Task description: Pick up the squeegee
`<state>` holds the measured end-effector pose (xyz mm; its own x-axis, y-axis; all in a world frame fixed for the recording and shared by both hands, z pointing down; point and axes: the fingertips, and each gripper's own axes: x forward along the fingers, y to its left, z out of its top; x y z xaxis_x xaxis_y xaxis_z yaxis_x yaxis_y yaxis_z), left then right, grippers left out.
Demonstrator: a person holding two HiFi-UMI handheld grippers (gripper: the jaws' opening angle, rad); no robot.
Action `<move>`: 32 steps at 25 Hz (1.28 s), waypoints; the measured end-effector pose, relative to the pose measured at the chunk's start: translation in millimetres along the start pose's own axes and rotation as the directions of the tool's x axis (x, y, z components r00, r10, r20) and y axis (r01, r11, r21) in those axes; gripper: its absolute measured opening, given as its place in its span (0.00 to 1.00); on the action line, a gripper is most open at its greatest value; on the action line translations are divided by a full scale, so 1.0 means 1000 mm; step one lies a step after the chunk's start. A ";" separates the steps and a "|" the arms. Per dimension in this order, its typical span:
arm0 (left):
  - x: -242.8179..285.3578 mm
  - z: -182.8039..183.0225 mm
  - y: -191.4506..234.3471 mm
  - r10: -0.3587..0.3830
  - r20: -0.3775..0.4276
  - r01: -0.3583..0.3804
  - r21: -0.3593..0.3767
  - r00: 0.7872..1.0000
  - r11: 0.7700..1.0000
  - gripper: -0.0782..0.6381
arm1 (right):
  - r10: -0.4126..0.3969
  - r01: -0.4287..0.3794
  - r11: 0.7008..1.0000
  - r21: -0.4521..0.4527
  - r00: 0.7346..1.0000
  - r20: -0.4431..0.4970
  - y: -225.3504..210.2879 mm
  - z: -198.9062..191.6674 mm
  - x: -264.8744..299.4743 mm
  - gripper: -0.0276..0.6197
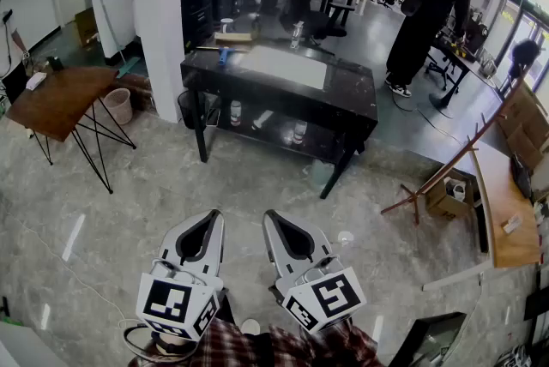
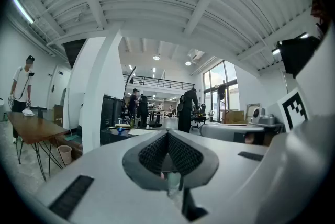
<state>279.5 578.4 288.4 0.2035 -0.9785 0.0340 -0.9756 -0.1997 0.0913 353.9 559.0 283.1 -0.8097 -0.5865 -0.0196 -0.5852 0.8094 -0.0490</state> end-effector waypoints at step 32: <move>0.283 0.005 0.354 -0.035 -0.036 0.034 -0.027 0.999 0.999 0.12 | -0.075 0.077 0.997 0.029 0.994 -0.077 -0.124 -0.037 0.435 0.06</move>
<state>-8.4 230.6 325.3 0.2400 -0.9685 0.0667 -0.9656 -0.2311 0.1194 72.5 205.0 317.8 -0.7648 -0.6414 0.0609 -0.6443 0.7607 -0.0791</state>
